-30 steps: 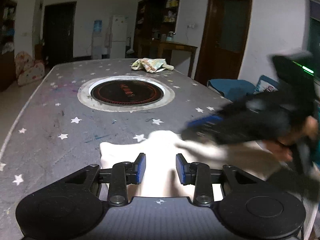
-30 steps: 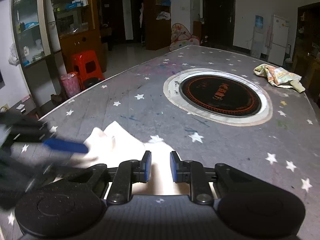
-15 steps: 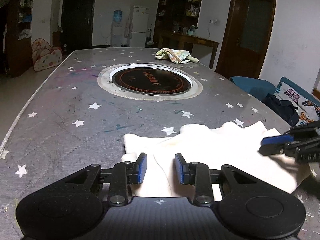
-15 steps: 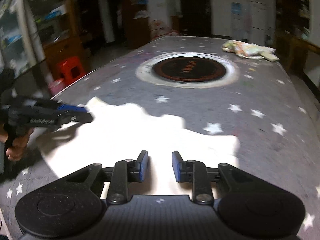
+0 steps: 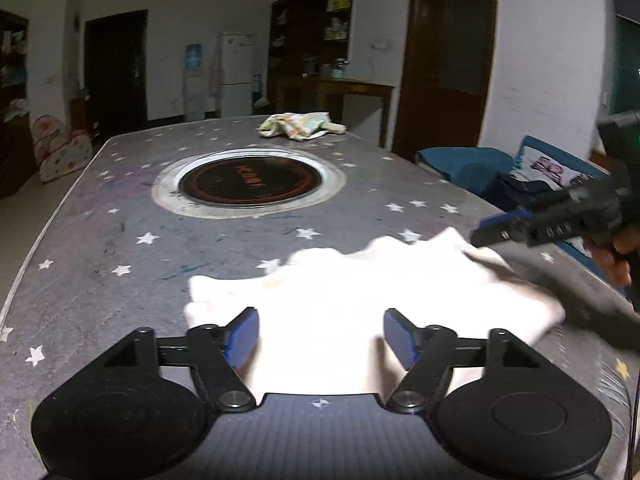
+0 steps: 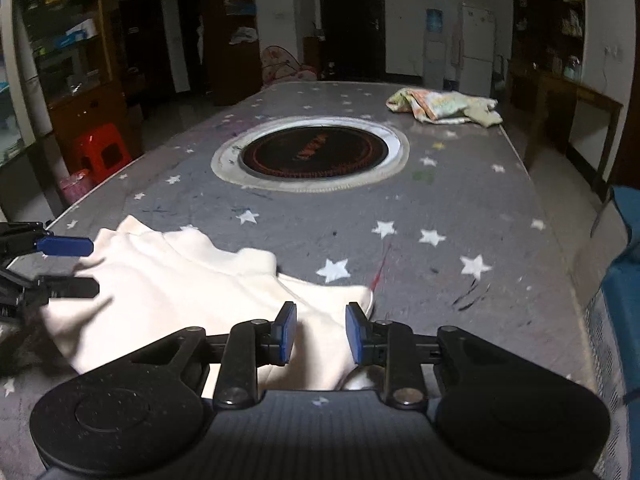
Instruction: Fold clothes
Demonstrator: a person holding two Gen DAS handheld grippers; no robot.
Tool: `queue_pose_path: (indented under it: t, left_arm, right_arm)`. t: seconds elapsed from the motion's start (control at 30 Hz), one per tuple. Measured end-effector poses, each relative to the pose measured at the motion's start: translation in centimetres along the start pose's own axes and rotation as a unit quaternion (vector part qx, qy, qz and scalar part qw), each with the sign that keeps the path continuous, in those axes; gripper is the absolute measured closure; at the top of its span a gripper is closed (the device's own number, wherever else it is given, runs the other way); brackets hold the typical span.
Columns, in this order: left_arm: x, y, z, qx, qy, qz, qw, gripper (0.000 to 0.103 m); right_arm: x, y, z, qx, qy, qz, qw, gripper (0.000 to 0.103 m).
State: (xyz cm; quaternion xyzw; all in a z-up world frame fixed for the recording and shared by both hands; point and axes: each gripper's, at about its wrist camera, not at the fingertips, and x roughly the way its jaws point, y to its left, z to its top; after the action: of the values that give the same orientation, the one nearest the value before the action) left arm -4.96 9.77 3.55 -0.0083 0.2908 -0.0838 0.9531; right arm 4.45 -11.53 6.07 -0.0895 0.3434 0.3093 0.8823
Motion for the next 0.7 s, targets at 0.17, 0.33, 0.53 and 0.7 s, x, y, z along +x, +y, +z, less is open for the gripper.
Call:
queue_pose_path:
  t: [0.17,0.33,0.53,0.7]
  left_arm:
    - [-1.5,-1.5,-0.8,0.012,-0.007,-0.017,0.9998,0.009]
    - [-2.5,-2.6,-1.8,0.018,-0.007,-0.031,0.9993,0.001]
    - [-2.5,-2.8,-3.0,-0.001,0.011,-0.032,0.9994,0.000]
    - [-2.6,-2.6,-3.6,-0.004,0.020,-0.016,0.9997,0.000]
  right_arm:
    - [-1.9,1.2,-0.2,-0.038,0.008,0.015,0.999,0.077]
    - [-3.6,4.1,-2.0,-0.097,0.023,0.040,0.994,0.077]
    - [-2.9,5.4,-5.1,-0.111,0.036,0.033,0.993,0.074]
    - [-3.9,5.4,-4.9,-0.093,0.014,0.025,0.995,0.070]
